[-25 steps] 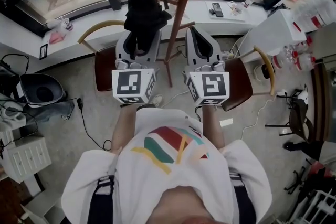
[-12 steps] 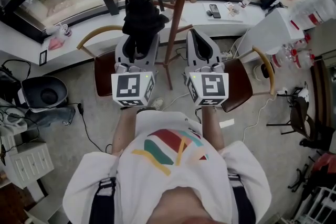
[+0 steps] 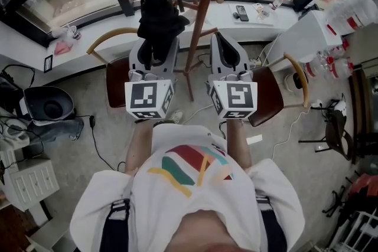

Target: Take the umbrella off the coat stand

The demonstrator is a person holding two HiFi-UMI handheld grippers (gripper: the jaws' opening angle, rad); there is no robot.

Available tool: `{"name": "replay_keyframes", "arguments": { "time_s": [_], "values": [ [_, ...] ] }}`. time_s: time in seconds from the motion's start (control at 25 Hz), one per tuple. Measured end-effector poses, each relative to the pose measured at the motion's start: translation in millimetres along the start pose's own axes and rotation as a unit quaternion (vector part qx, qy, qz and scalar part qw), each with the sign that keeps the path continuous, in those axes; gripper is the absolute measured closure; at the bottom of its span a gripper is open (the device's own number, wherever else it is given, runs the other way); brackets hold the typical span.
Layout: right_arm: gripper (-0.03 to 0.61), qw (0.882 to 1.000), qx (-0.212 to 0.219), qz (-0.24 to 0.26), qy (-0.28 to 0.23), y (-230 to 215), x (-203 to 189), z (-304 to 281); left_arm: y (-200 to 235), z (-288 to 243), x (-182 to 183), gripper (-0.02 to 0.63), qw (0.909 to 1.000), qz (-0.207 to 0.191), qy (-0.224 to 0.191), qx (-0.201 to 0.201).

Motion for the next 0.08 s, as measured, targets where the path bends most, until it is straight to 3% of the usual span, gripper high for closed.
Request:
{"name": "replay_keyframes", "arguments": {
  "time_s": [0.08],
  "values": [
    [0.578, 1.000, 0.000, 0.000, 0.001, 1.7, 0.9, -0.2, 2.0, 1.3, 0.9, 0.407, 1.0000, 0.000, 0.000, 0.001]
  ]
}}
Point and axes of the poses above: the fingertips, and each gripper's own axes: z backward along the fingers, y to its left, x out of its top, the point moved 5 cm from there along z, backward along the fingers, and after that the axes turned 8 degrees about -y, right-handed, at the moved point
